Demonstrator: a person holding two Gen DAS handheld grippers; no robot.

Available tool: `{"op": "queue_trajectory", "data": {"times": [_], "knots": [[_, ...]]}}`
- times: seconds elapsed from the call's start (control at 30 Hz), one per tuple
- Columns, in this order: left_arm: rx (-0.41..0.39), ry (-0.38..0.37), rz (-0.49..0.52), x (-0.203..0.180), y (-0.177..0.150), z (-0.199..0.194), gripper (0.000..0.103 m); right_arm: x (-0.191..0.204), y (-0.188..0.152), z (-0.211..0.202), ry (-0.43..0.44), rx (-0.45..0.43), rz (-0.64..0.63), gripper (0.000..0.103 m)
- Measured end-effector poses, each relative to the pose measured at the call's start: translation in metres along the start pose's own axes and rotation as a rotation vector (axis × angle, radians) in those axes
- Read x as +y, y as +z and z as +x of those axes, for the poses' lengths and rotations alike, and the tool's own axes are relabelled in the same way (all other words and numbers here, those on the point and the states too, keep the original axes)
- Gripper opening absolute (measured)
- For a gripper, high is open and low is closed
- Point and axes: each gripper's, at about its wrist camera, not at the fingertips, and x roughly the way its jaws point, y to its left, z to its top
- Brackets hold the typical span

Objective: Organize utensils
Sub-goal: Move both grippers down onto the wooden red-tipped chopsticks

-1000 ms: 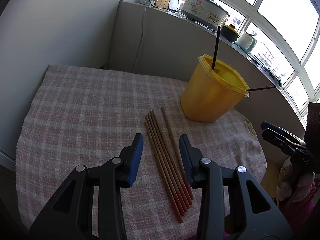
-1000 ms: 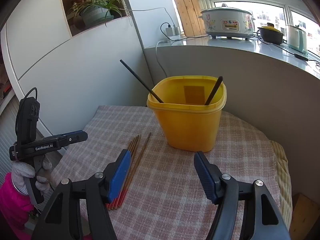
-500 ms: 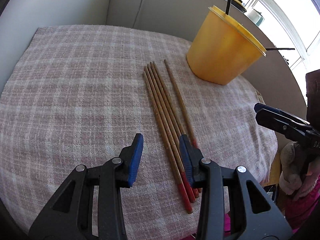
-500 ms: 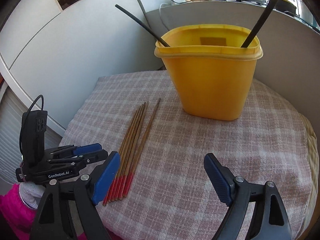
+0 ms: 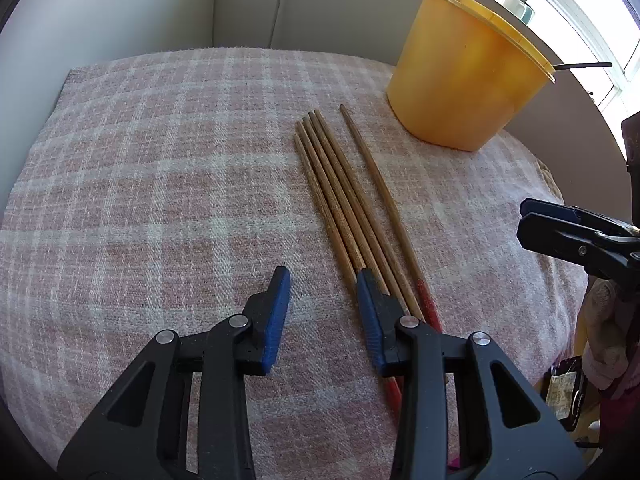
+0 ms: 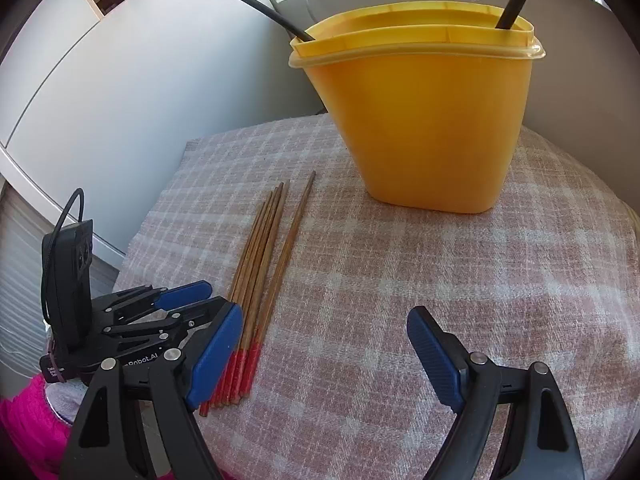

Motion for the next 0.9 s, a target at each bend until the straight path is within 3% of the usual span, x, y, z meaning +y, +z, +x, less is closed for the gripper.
{"op": "queue_trajectory", "data": {"times": [0.2, 0.53, 0.9], "knots": [[0.019, 0.026, 0.047, -0.003, 0.011, 0.008, 0.031, 0.005, 0.001, 0.004, -0.015, 0.002, -0.024, 0.086], [0.039, 0.03, 0.092, -0.018, 0.027, 0.028, 0.027, 0.005, 0.006, 0.006, 0.008, 0.015, -0.01, 0.059], [0.089, 0.032, 0.097, -0.014, 0.043, 0.046, 0.025, 0.004, 0.007, 0.013, 0.044, 0.059, 0.024, 0.04]]}}
